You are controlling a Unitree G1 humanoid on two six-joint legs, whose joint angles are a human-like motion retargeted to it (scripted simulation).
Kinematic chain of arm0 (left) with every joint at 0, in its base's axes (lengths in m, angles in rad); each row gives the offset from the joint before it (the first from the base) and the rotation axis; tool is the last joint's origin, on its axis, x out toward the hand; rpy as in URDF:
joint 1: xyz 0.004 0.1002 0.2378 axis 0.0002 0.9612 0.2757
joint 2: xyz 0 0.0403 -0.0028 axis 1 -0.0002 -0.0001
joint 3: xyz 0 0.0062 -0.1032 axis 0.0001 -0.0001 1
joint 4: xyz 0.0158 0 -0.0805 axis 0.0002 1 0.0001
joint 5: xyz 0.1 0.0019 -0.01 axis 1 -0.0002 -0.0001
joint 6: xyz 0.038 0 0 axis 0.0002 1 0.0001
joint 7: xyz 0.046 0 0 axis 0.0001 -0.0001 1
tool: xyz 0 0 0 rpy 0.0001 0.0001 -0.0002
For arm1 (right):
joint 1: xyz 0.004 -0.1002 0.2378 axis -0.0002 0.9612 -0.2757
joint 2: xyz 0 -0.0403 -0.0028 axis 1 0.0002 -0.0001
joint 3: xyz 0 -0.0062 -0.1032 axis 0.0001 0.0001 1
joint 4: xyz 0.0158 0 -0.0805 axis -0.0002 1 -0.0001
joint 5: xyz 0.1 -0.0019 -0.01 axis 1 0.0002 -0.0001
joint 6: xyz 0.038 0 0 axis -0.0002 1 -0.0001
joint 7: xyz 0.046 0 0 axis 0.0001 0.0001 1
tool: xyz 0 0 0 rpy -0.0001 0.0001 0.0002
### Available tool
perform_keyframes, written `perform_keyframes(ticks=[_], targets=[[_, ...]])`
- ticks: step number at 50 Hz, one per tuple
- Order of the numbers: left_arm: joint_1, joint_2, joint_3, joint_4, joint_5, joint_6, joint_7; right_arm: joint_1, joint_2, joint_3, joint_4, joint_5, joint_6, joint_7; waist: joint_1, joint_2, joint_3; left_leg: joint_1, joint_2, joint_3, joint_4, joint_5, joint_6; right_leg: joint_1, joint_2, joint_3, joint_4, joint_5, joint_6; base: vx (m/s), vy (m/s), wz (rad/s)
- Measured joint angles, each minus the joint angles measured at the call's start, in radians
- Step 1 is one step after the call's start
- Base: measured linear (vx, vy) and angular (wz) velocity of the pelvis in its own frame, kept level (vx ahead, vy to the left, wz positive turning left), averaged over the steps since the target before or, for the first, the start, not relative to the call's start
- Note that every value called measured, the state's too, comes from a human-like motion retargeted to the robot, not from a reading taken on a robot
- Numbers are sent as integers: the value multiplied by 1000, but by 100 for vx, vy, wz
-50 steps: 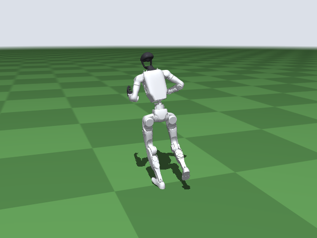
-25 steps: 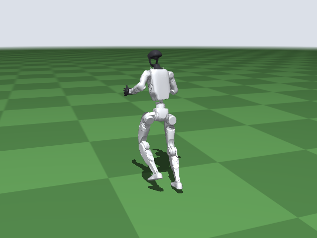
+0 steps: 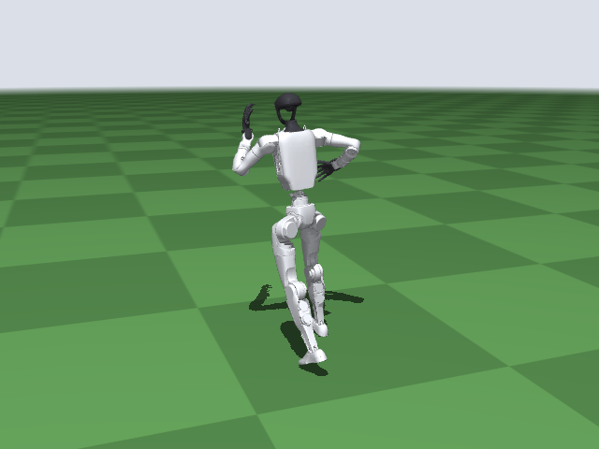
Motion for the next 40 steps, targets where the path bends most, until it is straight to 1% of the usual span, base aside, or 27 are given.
perform_keyframes(ticks=[2,3,5,7,8,9,10,12,13,15,17,18,20,22,23,25,26,27,28,30,31,32,33,35,37,38,40], targets=[[5,14,-11,-25,3,3,-25,69,31,-52,-10,-11,28,35,-44,-27,13,118,32,27,-53,100,-9,7,-38,-4,-152,-19,50,167,-80,105],[26,11,-10,-37,-2,10,-44,88,53,-74,-16,-26,40,50,-50,-43,28,167,53,73,-49,114,6,9,-61,-4,-192,-54,66,161,-82,79],[82,0,-16,-38,-12,21,-58,107,84,-92,-21,-46,45,53,-57,-84,30,213,83,186,11,98,70,19,-134,-26,-230,-104,79,152,-83,55],[214,-36,65,-51,-33,62,-170,3,142,-80,16,-119,57,25,-4,-106,123,142,122,270,388,-76,145,61,-178,-66,-169,-42,67,130,-74,-7],[280,-50,87,-33,-17,78,-198,-63,162,-52,51,-127,55,-3,15,-103,155,81,139,266,561,-142,178,73,-192,-99,-113,14,48,123,-68,-1],[350,-66,99,7,0,94,-200,-154,181,-7,110,-134,55,-43,40,-88,190,10,149,243,719,-210,207,67,-191,-115,-18,17,25,120,-65,5],[424,-83,105,57,19,109,-188,-259,199,45,180,-139,56,-89,67,-68,227,-66,156,212,870,-280,234,51,-182,-123,96,-7,0,117,-61,-18],[586,-135,92,198,-28,149,-130,-504,216,143,321,-190,81,-162,150,-22,287,-220,136,177,1076,-410,269,13,-148,-113,326,-158,-41,115,-55,-50],[671,-153,92,254,-55,165,-127,-633,219,184,366,-222,89,-182,197,-7,297,-308,117,180,1140,-455,284,2,-132,-110,395,-214,-57,113,-47,-70],[862,-136,106,271,-64,173,-167,-838,246,234,340,-219,74,-210,309,-4,274,-482,61,221,1165,-502,323,6,-102,-108,431,-259,-88,114,-38,-82],[1087,-47,143,173,-94,165,-225,-947,300,248,192,-161,54,-221,449,-49,211,-610,-1,284,1022,-481,345,21,-82,-93,420,-219,-115,120,-30,-76],[1186,-5,158,133,-134,161,-249,-977,316,243,106,-154,47,-221,518,-72,189,-640,-31,313,902,-450,345,38,-81,-82,429,-175,-120,125,-15,-34],[1369,37,203,85,-223,171,-297,-1022,311,244,-54,-160,38,-221,614,-92,155,-634,-105,376,574,-356,341,72,-98,-41,489,-47,-95,129,2,20],[1509,31,293,55,-281,188,-346,-1058,287,259,-179,-153,20,-207,669,-51,137,-537,-98,453,183,-221,262,111,-26,35,579,83,-62,135,-2,47],[1558,20,341,41,-300,199,-368,-1068,273,267,-227,-144,9,-197,687,-10,127,-484,-69,512,14,-149,207,133,37,70,631,121,-51,137,-7,57],[1619,-7,428,7,-320,222,-405,-1063,247,285,-296,-116,-5,-175,699,78,104,-414,-4,654,-196,-23,99,171,142,95,754,119,-73,137,-11,85],[1618,-17,451,-8,-317,228,-408,-1046,234,293,-310,-100,-4,-159,684,108,94,-407,18,708,-209,7,72,173,161,88,835,78,-103,133,-13,131],[1605,-27,464,-22,-313,232,-407,-1027,221,302,-316,-88,-1,-143,665,130,86,-401,31,748,-211,14,61,166,171,83,922,32,-126,126,-14,170],[1568,-36,460,-31,-306,234,-397,-1008,209,311,-310,-83,7,-125,636,135,83,-396,26,761,-192,-26,84,140,165,84,1021,-24,-137,117,-16,205],[1416,-42,399,-17,-283,233,-365,-964,199,336,-248,-94,24,-104,558,111,96,-399,-15,701,-79,-228,193,71,109,93,1221,-156,-139,103,-20,273],[1260,-46,311,32,-309,223,-319,-936,211,353,-167,-112,32,-120,505,100,121,-458,-15,625,129,-354,254,53,67,84,1303,-234,-153,90,-25,352],[1100,-41,231,77,-303,220,-285,-906,225,368,-79,-131,41,-138,459,95,145,-502,-19,553,298,-452,293,31,31,78,1376,-305,-169,80,-25,384],[936,-17,168,116,-234,232,-275,-873,242,380,20,-154,53,-157,425,98,169,-516,-27,489,390,-496,291,2,7,80,1431,-363,-190,71,-21,373],[580,-53,-11,152,-285,210,-205,-807,273,390,178,-203,60,-191,371,118,208,-494,-60,367,455,-525,263,-74,-8,109,1488,-450,-223,63,-14,360],[326,-103,-114,124,-228,183,-196,-715,239,355,183,-192,28,-162,311,155,218,-417,-88,243,375,-487,227,-160,32,152,1445,-484,-238,60,-4,331],[246,-111,-126,99,-167,143,-201,-664,210,333,157,-161,4,-140,274,173,214,-357,-96,178,278,-442,208,-197,59,167,1388,-477,-236,61,3,322],[171,-152,-134,12,-275,-53,-147,-545,159,270,96,-75,-41,-127,166,220,213,-258,-84,47,124,-299,119,-216,105,151,1206,-434,-224,65,6,350]])
